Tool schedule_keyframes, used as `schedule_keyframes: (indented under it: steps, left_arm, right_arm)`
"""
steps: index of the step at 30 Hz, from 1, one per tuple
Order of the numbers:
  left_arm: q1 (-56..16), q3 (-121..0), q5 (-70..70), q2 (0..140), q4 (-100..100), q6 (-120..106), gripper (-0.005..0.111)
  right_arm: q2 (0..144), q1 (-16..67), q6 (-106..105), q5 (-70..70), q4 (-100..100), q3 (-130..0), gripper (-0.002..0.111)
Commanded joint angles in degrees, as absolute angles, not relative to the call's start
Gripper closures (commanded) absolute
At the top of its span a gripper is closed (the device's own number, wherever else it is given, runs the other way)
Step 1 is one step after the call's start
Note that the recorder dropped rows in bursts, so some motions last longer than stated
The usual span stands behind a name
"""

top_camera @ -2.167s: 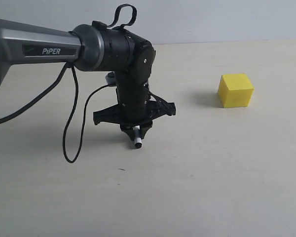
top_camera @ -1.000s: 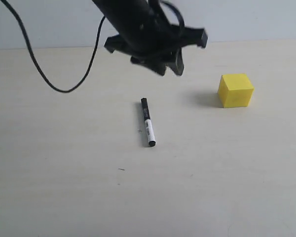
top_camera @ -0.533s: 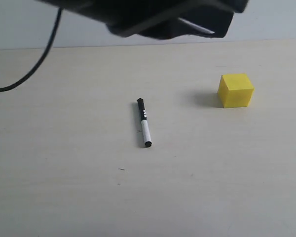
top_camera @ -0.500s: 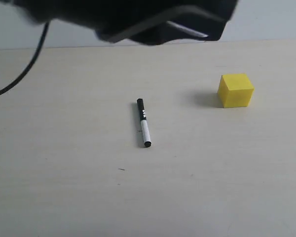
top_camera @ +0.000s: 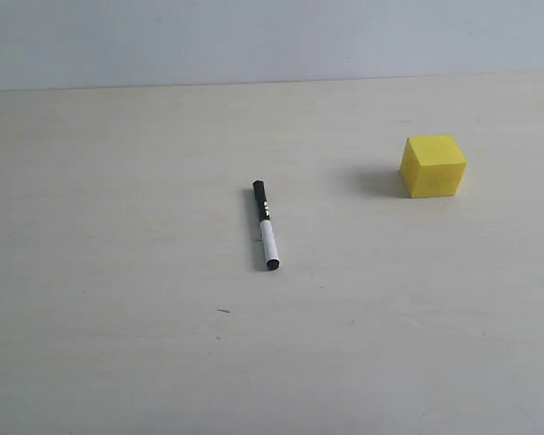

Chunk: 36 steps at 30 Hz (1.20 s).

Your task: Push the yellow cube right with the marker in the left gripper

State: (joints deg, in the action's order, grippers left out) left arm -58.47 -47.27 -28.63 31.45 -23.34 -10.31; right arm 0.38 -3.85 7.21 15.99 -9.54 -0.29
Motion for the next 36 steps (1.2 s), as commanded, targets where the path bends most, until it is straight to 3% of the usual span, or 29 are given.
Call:
schedule_keyframes:
  steps: [1, 19, 23, 29, 36]
  left_arm:
    - [-58.9, -46.8, -28.3, 24.3, -22.8, -10.5, 0.104]
    - [-57.2, -46.8, -28.3, 15.1, -22.7, -10.5, 0.104]
    - [-49.0, -46.8, -28.2, 15.1, -17.5, -17.7, 0.104]
    - [-31.2, -46.8, -28.2, 15.1, -15.7, -20.8, 0.104]
    - [-22.3, -46.8, -28.2, 15.1, -15.7, -20.8, 0.104]
  right_arm:
    - [0.0, -3.6, 7.3, 15.3, -9.6, 0.0, 0.108]
    - [0.0, -3.6, 7.3, 15.3, -9.6, 0.0, 0.108]
    - [0.0, -3.6, 7.3, 15.3, -9.6, 0.0, 0.108]
    - [0.0, -3.6, 7.3, 15.3, -9.6, 0.0, 0.108]
    - [0.0, -3.6, 7.3, 15.3, -9.6, 0.0, 0.108]
